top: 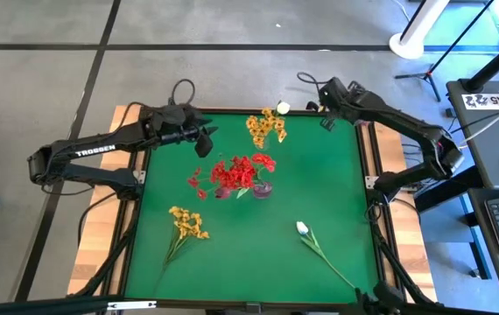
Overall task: Sort flowers into vase by color
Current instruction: Put the red flower into the pink vase
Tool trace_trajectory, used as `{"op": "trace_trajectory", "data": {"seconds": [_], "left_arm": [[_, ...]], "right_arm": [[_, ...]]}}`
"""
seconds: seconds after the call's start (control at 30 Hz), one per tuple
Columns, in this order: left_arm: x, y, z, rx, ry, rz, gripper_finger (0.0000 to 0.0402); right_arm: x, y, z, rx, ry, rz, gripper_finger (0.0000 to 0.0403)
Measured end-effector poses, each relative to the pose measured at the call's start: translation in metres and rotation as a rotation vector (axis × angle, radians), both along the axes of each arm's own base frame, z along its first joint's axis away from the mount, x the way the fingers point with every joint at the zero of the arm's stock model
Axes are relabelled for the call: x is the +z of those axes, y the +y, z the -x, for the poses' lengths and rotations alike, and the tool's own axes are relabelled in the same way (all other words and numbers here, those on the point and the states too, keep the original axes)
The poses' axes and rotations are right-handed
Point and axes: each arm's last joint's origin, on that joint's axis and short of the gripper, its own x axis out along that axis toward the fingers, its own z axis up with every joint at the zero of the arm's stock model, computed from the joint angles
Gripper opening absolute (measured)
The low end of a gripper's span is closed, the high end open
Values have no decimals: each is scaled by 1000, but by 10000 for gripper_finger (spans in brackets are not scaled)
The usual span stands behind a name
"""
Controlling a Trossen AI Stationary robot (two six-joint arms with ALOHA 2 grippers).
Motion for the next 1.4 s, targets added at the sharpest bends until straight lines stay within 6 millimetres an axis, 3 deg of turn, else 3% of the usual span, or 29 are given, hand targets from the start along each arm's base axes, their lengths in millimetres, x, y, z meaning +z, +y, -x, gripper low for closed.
{"op": "trace_trajectory", "data": {"seconds": [0.37, 0.6, 0.87, 1.2, 1.4], "left_arm": [[86, -6, 17, 32, -99, -151, 151], [122, -12, 23, -77, -211, -160, 151], [133, -26, 11, -426, -269, -82, 151], [157, -31, 0, -487, -324, -91, 151], [162, -28, -18, -540, -385, 113, 151]], "right_arm": [[96, 36, -31, 101, 95, 378, 1], [132, 69, -58, 272, 191, 582, 0], [150, 107, -85, 525, 194, 716, 0], [147, 152, -107, 936, 81, 720, 0], [138, 174, -126, 1077, 27, 711, 0]]}}
